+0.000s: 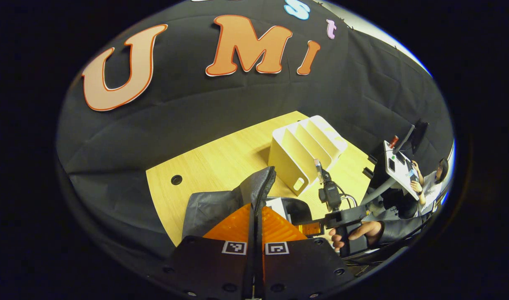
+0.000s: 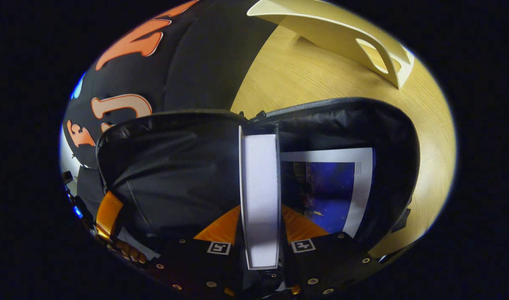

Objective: Open the schoolbag, grab two books from the bookshelf and put them into the schoolbag.

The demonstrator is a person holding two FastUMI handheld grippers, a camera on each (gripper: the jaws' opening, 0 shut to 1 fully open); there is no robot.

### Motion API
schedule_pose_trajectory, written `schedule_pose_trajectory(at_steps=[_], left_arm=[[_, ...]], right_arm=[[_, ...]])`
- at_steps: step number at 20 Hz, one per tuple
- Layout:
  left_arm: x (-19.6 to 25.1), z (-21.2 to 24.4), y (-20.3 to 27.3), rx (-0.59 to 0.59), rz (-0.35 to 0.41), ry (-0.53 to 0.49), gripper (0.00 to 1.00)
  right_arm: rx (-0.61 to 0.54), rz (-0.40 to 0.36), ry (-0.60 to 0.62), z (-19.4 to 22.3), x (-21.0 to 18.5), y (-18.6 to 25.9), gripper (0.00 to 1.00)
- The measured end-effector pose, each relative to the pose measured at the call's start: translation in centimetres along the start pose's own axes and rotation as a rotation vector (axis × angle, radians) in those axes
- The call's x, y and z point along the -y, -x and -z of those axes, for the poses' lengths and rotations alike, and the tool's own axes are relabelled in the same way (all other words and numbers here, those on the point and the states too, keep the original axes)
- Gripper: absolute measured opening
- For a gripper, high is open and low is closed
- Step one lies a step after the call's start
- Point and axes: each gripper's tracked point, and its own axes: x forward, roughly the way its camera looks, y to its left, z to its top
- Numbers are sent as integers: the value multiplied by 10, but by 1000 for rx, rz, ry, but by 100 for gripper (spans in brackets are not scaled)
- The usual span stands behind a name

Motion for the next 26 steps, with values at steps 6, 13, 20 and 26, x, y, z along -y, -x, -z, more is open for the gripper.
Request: schedule_pose_trajectory(at_steps=[6, 13, 20, 26], left_arm=[[-9, 9, -6, 16, -77, 11, 2], [37, 23, -31, 6, -137, 66, 8], [130, 11, -61, 46, -172, 90, 55], [210, -39, -73, 218, -238, 119, 92]], right_arm=[[13, 136, 160, -12, 21, 31, 86], [86, 176, 275, -66, 51, 103, 98], [179, 207, 473, -130, 77, 196, 99], [407, 244, 725, -205, 55, 291, 98]])
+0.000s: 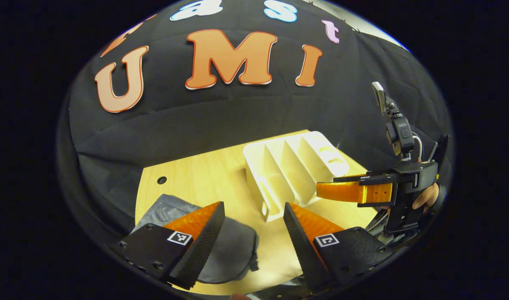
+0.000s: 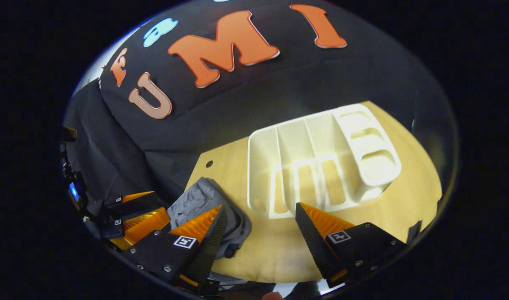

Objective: Open the schoolbag, grab two books from the bookshelf and put them into the schoolbag.

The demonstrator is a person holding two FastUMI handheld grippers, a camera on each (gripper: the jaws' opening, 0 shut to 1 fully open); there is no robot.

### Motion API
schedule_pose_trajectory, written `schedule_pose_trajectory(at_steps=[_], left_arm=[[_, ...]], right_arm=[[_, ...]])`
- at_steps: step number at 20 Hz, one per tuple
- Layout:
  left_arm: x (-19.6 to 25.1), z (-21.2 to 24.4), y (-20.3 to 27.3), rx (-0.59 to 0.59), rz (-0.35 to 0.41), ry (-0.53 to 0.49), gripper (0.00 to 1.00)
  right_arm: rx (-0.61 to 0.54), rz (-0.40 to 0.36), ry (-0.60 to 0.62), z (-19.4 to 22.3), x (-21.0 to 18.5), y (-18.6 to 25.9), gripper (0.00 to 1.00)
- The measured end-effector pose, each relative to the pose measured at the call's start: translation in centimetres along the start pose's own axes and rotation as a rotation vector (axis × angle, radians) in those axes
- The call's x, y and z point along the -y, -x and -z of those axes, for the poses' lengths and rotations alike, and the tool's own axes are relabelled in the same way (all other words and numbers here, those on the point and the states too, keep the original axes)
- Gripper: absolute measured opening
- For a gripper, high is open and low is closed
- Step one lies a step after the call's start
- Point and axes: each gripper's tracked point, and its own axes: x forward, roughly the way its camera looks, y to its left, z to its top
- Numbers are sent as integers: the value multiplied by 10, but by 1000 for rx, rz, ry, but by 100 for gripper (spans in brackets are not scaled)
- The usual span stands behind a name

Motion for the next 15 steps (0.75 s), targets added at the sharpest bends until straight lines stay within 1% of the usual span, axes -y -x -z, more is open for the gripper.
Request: schedule_pose_trajectory(at_steps=[1, 2, 3, 5, 6, 9, 11, 14, 15], left_arm=[[10, -9, 0, 44, -15, 10, 92], [24, -15, 1, 73, -20, 23, 96], [34, -24, 6, 112, -35, 36, 98], [52, -49, 16, 211, -77, 57, 99], [62, -62, 17, 262, -100, 69, 99], [89, -95, 30, 415, -171, 83, 99], [102, -110, 39, 475, -209, 102, 98], [122, -129, 49, 578, -212, 159, 98], [122, -135, 53, 609, -228, 166, 98]], right_arm=[[42, 22, 39, -15, 10, 9, 98], [89, 41, 83, -31, 18, 19, 98], [143, 62, 128, -45, 26, 32, 98], [242, 91, 203, -72, 39, 60, 98], [287, 92, 225, -85, 41, 72, 98], [403, 88, 258, -116, 36, 91, 98], [467, 91, 279, -128, 40, 105, 97], [508, 98, 309, -135, 47, 115, 97], [518, 96, 311, -138, 48, 119, 97]])
